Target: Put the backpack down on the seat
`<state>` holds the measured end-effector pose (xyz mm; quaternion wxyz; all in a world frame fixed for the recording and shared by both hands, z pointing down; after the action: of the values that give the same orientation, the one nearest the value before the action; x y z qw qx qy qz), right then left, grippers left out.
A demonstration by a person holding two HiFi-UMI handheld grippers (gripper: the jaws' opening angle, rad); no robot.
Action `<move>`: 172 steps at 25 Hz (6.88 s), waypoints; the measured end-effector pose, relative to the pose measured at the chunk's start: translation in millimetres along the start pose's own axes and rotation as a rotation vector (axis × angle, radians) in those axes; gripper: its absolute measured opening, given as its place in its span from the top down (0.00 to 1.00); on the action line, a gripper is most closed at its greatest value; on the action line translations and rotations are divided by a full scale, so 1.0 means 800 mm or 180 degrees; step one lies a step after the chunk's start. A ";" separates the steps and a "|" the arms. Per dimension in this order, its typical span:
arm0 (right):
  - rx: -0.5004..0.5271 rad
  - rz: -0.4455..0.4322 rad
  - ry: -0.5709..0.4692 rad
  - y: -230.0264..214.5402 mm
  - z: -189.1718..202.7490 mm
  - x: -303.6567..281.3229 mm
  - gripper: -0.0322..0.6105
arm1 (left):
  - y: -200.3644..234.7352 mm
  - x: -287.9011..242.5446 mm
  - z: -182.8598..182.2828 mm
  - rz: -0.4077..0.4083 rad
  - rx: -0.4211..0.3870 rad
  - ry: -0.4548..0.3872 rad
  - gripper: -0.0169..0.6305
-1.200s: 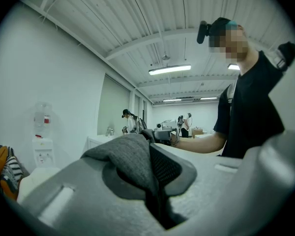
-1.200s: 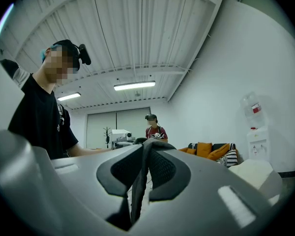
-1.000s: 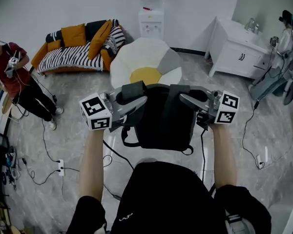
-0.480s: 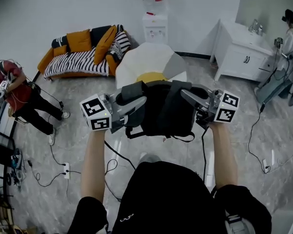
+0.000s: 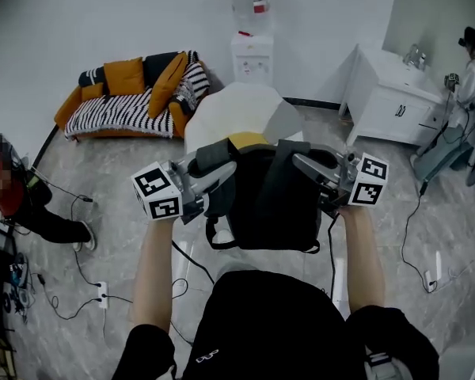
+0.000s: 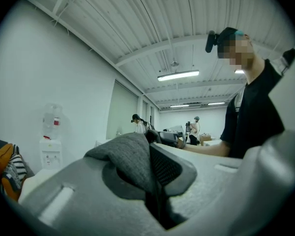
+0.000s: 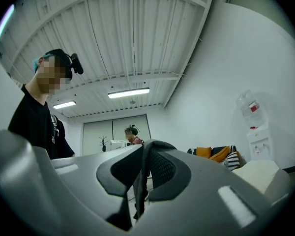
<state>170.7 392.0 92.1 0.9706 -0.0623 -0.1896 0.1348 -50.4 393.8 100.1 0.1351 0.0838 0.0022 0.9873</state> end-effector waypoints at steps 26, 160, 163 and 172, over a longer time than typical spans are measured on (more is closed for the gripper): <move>-0.0321 0.0408 -0.0092 -0.345 0.041 -0.266 0.89 | 0.447 0.043 -0.033 0.0230 0.0263 0.0231 0.93; -0.1894 0.3168 0.1302 -1.054 0.814 0.017 0.89 | 0.955 -0.104 0.950 -0.1056 0.2697 0.2094 0.93; -0.1802 0.3270 0.1409 -1.078 0.830 0.023 0.89 | 0.975 -0.112 0.972 -0.1089 0.2692 0.2158 0.93; -0.1861 0.3532 0.1369 -1.124 0.903 0.053 0.85 | 1.009 -0.103 1.059 -0.1518 0.3014 0.2059 0.92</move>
<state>144.4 -404.9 926.7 0.7165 -0.4370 0.0397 0.5422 -46.9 -421.3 943.4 0.2927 -0.1716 0.4994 0.7972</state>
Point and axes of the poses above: the fingertips, and each gripper's own axes: x backward along the fingers, y to its left, z out of its underside, the point moved 6 cm from there along x, backward along the fingers, and after that the axes turned 9 degrees about -y, right-handed, at the moved point
